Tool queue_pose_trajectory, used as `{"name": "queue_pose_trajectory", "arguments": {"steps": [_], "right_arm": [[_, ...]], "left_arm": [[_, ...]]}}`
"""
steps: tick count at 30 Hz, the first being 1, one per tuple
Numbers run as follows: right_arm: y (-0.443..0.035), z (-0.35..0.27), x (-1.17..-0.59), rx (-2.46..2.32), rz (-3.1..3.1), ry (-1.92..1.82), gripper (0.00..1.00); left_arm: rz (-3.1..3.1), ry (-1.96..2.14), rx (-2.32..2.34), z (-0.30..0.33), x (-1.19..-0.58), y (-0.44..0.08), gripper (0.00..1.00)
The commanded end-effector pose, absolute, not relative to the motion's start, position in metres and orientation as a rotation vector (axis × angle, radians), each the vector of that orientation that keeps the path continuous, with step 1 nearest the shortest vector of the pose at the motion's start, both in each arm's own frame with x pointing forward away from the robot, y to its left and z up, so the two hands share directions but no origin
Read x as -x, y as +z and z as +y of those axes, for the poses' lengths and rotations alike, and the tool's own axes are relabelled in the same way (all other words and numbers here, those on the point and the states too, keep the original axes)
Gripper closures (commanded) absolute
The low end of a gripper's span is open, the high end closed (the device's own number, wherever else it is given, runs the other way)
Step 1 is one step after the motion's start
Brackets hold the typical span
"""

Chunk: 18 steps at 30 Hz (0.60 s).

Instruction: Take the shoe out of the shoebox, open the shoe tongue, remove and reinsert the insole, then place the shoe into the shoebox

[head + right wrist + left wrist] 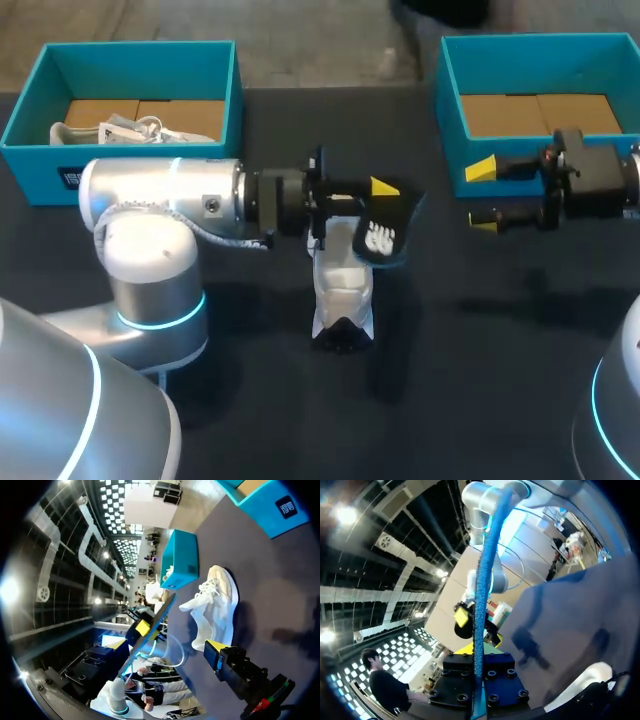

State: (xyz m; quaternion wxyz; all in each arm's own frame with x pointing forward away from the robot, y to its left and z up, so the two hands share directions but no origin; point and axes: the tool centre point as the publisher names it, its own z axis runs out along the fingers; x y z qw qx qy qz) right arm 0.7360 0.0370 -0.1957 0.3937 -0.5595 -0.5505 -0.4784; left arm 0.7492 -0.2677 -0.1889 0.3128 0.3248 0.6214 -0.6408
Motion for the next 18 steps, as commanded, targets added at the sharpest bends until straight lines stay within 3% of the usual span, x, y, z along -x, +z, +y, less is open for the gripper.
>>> {"name": "queue_pose_trajectory", "arguments": {"steps": [1, 18], "right_arm": [[-0.201, 0.037, -0.718, 1.447, -1.393, -1.252, 0.0], [-0.235, 0.059, -0.679, 1.474, -1.606, -1.227, 0.0]], "left_arm": [[1.643, -1.725, -0.847, -0.249, -0.741, -0.187, 1.0], [1.693, -1.857, -0.697, -0.226, -0.716, -0.203, 1.0]]}}
